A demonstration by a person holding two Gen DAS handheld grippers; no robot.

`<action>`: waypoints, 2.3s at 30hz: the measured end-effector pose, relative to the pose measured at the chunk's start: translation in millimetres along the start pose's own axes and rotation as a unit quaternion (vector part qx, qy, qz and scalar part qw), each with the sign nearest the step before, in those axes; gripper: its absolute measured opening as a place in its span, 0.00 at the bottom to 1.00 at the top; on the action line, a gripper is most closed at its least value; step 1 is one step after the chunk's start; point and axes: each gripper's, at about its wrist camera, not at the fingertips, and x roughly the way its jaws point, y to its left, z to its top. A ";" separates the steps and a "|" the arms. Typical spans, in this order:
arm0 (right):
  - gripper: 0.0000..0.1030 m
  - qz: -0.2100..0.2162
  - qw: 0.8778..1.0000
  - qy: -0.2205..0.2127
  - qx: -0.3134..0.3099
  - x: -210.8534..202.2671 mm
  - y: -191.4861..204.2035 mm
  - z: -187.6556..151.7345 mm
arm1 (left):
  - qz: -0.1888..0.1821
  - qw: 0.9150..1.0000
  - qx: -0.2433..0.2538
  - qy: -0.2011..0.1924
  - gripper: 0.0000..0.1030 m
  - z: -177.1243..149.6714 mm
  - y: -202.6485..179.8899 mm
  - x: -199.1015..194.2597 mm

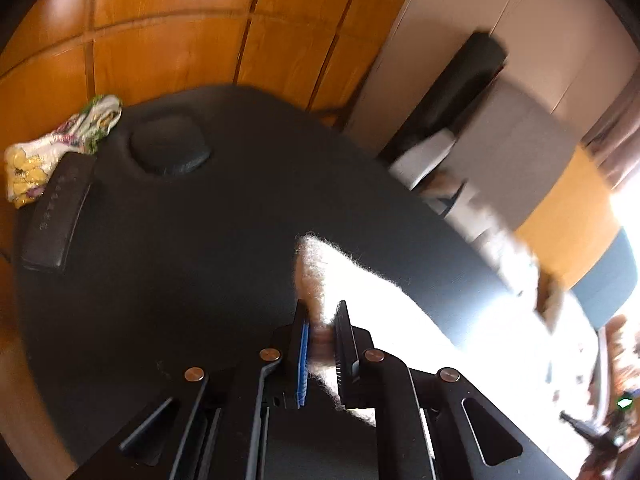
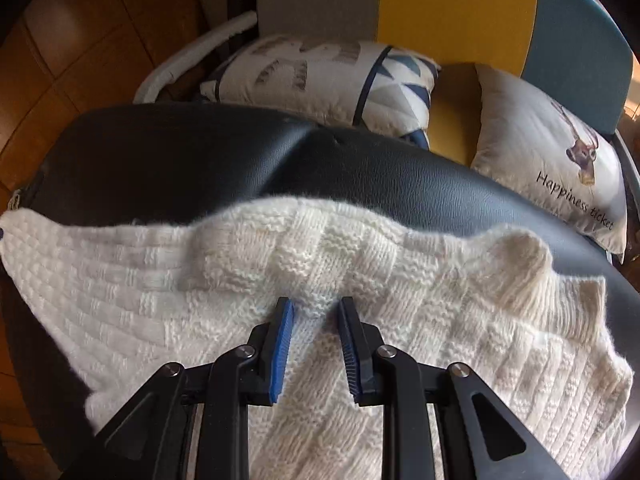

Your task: Fold clothes

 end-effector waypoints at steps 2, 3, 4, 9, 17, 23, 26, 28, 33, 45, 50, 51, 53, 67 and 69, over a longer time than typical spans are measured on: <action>0.21 -0.005 1.000 -0.005 0.004 3.4 -1.9 7.7 | 0.023 1.000 0.002 0.020 0.11 -3.2 3.9 20.1; 0.20 -0.006 1.000 -0.007 0.005 5.3 -3.1 11.3 | 0.029 0.999 -0.001 0.029 0.11 -3.9 5.0 29.8; 0.20 -0.008 1.000 -0.008 0.002 7.3 -3.7 14.5 | 0.035 0.999 -0.005 0.036 0.11 -3.5 3.1 39.9; 0.20 -0.008 1.000 -0.015 0.010 12.5 -7.0 26.1 | 0.056 0.997 -0.015 0.042 0.12 3.0 4.7 64.7; 0.22 0.095 0.989 -0.080 0.079 -49.5 -33.4 -7.0 | 0.075 0.992 -0.058 0.083 0.25 19.9 13.8 39.6; 0.22 0.187 0.948 -0.124 0.225 -133.3 -129.7 -128.2 | 0.005 0.997 -0.044 0.057 0.27 -2.2 -30.9 -17.7; 0.22 0.149 0.927 -0.148 0.312 -176.2 -190.1 -230.8 | -0.037 0.998 -0.026 0.047 0.31 -16.9 -62.0 -45.4; 0.22 0.101 0.906 -0.169 0.374 -209.0 -229.8 -298.5 | -0.075 0.995 0.027 0.061 0.34 -43.9 -114.7 -56.2; 0.26 -0.051 0.886 -0.184 0.422 -273.9 -284.4 -419.6 | -0.175 0.958 0.190 0.123 0.37 -144.7 -278.8 -66.8; 0.26 -0.298 0.939 -0.108 0.133 -242.2 -248.4 -451.6 | -0.298 0.812 0.457 0.207 0.37 -396.0 -558.8 -100.7; 0.25 -0.445 0.892 -0.042 -0.072 -194.2 -228.8 -456.5 | -0.277 0.810 0.459 0.237 0.37 -416.1 -562.3 -74.4; 0.25 -0.457 0.883 -0.037 -0.102 -187.8 -227.3 -458.3 | -0.271 0.813 0.456 0.241 0.37 -416.1 -557.8 -74.5; 0.25 -0.450 0.883 -0.027 -0.132 -180.3 -230.7 -458.4 | -0.275 0.814 0.448 0.248 0.37 -416.0 -558.7 -66.7; 0.07 -0.294 0.954 -0.052 0.015 -207.7 -294.4 -429.2 | -0.273 0.811 0.466 0.227 0.43 -429.9 -564.5 -65.3; 0.07 -0.247 0.959 -0.084 0.110 -234.9 -318.3 -430.9 | -0.271 0.811 0.467 0.224 0.46 -432.1 -565.4 -65.2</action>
